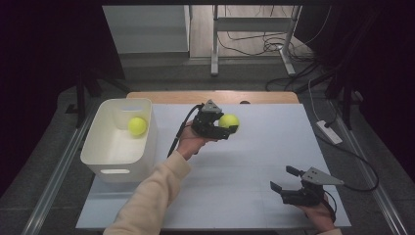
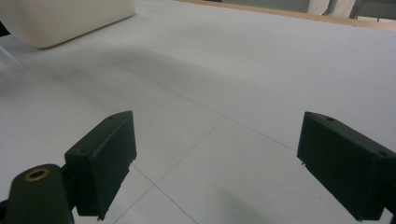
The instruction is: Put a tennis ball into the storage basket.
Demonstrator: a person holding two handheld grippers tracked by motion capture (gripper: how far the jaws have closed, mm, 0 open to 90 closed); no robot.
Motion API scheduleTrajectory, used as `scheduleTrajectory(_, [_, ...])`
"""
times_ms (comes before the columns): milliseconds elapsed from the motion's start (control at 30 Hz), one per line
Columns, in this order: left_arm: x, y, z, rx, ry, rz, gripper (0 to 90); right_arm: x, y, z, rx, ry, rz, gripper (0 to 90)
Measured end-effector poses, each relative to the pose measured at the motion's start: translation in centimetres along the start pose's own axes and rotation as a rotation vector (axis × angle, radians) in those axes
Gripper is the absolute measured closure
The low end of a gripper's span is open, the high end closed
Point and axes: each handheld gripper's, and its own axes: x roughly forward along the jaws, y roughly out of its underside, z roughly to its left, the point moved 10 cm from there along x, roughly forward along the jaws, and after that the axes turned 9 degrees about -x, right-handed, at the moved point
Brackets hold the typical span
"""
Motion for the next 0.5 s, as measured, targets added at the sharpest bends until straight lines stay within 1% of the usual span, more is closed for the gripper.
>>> scheduleTrajectory(500, [-1.6, -0.3, -0.3, 0.006, -0.005, -0.033, 27.8, 0.0, -0.1, 0.0, 0.001, 0.004, -0.002, 11.4])
